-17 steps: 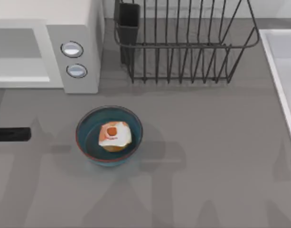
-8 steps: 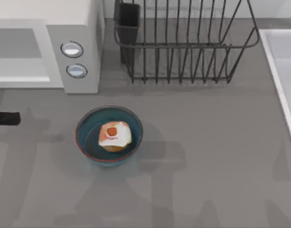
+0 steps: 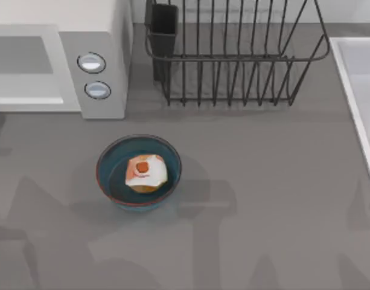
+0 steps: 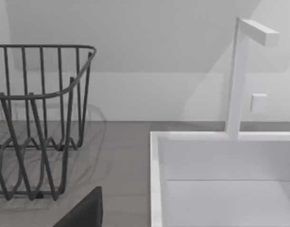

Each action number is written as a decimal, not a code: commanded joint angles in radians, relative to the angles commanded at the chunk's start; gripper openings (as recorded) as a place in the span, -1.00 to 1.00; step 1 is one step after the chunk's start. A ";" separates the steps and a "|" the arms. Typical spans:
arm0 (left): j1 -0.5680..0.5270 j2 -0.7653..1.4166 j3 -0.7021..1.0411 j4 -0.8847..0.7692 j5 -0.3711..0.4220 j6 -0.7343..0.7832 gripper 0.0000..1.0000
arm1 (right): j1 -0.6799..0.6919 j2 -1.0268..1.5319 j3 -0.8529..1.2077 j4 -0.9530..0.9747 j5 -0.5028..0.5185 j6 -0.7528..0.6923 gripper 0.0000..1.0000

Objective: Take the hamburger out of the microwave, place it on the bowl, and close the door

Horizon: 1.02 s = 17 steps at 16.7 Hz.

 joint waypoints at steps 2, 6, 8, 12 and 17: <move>0.149 0.128 0.147 -0.148 0.103 0.105 -1.00 | 0.000 0.000 0.000 0.000 0.000 0.000 1.00; 0.411 0.353 0.403 -0.408 0.285 0.286 -1.00 | 0.000 0.000 0.000 0.000 0.000 0.000 1.00; 0.509 0.438 0.500 -0.505 0.352 0.353 -1.00 | 0.000 0.000 0.000 0.000 0.000 0.000 1.00; 0.603 0.521 0.595 -0.600 0.418 0.418 -1.00 | 0.000 0.000 0.000 0.000 0.000 0.000 1.00; 0.596 0.516 0.591 -0.594 0.420 0.414 -1.00 | 0.000 0.000 0.000 0.000 0.000 0.000 1.00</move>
